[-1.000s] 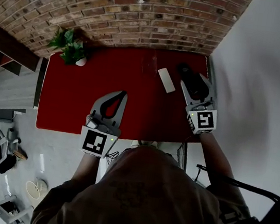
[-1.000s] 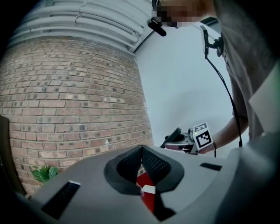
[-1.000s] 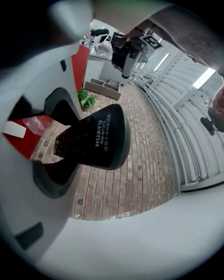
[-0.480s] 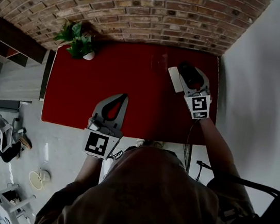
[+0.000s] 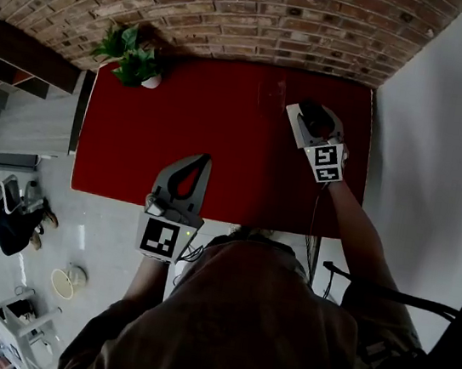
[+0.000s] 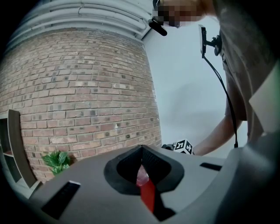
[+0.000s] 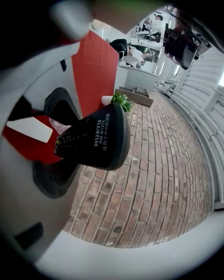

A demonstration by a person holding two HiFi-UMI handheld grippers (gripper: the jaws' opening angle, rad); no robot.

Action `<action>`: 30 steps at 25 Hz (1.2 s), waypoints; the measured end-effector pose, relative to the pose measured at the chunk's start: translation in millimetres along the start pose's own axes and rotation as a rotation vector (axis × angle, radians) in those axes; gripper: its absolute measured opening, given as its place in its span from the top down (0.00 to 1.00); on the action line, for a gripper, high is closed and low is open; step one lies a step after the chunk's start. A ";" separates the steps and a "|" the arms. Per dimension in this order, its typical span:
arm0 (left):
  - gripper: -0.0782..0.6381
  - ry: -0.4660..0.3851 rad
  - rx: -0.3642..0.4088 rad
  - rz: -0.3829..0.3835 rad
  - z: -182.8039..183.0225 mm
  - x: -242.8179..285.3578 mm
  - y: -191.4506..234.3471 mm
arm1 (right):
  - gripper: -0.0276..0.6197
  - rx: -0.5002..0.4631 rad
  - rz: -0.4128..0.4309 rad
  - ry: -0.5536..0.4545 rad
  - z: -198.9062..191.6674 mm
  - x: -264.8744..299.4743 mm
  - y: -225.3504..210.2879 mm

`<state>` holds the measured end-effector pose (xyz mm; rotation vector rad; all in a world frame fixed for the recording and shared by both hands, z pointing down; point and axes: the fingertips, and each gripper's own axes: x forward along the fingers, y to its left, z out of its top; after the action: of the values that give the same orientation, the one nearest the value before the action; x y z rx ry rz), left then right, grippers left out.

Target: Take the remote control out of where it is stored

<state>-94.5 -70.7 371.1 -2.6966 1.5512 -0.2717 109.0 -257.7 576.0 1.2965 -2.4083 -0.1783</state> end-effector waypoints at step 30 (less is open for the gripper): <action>0.88 0.097 -0.007 0.033 -23.6 9.2 5.4 | 0.57 0.165 -0.063 0.225 -117.7 50.6 -34.2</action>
<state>-98.4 -79.7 395.1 -2.6987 1.6224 -0.4026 157.8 -309.8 687.7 1.3838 -2.2304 0.1454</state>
